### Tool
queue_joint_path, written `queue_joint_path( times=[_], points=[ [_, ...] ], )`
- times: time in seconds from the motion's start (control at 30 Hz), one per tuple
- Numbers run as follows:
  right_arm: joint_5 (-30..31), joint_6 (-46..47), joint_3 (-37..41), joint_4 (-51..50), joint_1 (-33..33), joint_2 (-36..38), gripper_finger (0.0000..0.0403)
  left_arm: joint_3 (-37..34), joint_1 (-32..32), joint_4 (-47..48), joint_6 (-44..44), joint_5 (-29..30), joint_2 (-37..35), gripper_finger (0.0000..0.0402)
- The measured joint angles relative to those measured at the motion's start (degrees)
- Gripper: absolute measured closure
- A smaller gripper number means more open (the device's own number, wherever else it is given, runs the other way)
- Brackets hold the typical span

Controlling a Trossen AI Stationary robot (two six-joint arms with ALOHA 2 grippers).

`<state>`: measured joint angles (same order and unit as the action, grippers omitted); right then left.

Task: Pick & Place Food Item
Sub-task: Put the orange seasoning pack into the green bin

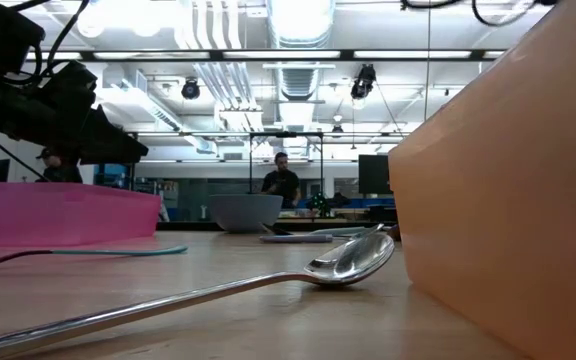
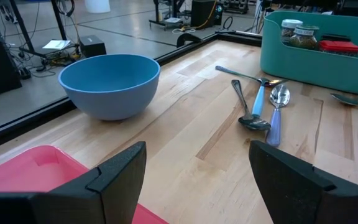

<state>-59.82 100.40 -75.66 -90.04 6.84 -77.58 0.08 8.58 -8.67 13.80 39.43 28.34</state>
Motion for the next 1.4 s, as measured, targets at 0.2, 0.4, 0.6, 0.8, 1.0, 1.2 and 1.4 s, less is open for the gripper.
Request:
queue_joint_path(
  times=[0.2,0.4,0.6,0.8,1.0,1.2,1.4],
  points=[
    [-2.7,-0.1,4.2,0.0,-7.4,1.8,0.0391,0.0,0.0,0.0,0.0,0.0,0.0,0.0116],
    [-3.8,-1.1,9.3,0.0,-13.6,3.9,0.0391,0.0,0.0,0.0,0.0,0.0,0.0,0.0116],
    [-5.2,-11.8,15.4,0.0,-20.8,4.6,0.0391,0.0,0.0,0.0,0.0,0.0,0.0,0.0116],
    [-5.1,-22.4,20.0,0.6,-27.2,4.6,0.0391,0.0,0.0,0.0,0.0,0.0,0.0,0.0116],
    [-6.4,-27.8,21.9,0.4,-31.2,4.7,0.0391,0.0,0.0,0.0,0.0,0.0,0.0,0.0116],
    [-9.6,-26.9,23.6,0.0,-36.6,4.7,0.0391,0.0,0.0,0.0,0.0,0.0,0.0,0.0116],
    [-9.2,-29.7,28.3,1.5,-40.5,4.7,0.0391,0.0,0.0,0.0,0.0,0.0,0.0,0.0116]
  ],
)
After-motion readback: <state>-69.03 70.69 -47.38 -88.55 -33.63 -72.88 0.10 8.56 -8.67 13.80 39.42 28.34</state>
